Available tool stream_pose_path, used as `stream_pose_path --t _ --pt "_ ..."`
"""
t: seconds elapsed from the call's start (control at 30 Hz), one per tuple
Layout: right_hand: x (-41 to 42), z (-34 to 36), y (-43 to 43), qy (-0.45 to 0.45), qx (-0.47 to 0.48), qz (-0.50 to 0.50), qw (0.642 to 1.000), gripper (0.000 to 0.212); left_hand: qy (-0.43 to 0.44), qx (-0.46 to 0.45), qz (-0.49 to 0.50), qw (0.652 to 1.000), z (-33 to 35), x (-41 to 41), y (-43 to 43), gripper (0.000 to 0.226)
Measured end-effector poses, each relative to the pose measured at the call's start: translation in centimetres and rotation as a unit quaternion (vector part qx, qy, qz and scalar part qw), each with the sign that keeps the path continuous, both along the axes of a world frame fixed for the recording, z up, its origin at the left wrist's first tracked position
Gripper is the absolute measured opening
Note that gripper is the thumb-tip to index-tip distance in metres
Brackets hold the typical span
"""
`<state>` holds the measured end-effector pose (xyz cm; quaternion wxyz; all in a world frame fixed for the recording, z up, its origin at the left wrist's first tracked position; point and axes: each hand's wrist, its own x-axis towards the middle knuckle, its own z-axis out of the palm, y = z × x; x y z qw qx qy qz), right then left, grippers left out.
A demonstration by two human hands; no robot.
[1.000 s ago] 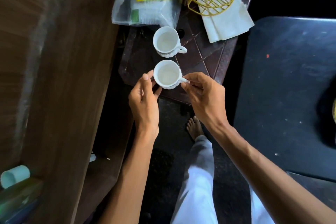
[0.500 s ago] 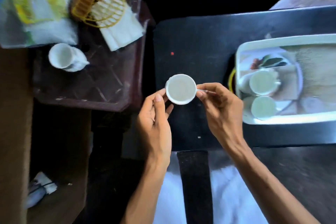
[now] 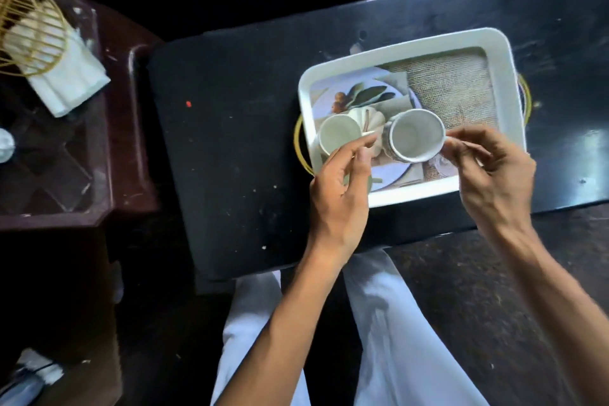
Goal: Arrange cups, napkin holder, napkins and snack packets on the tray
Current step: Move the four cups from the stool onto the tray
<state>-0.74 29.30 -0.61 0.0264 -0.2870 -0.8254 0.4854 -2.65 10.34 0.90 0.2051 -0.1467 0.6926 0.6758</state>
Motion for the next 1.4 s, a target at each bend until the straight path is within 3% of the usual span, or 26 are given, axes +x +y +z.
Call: stream_pose_path --t 0.5,0.73,1.4 --pt "2.3 -6.0 2.9 -0.052 -0.02 0.044 0.997 0.008 -0.021 -0.014 0.113 0.993 -1.4 0.2 0.5 0.029" --pt "2.2 -6.7 2.8 -0.055 -0.02 0.081 0.995 0.004 -0.021 -0.021 0.115 0.993 -1.5 0.0 0.7 0.027" --pt "3.2 -6.5 3.5 -0.062 0.018 0.148 0.987 0.018 -0.004 -0.041 0.115 0.992 -1.4 0.2 -2.3 0.027"
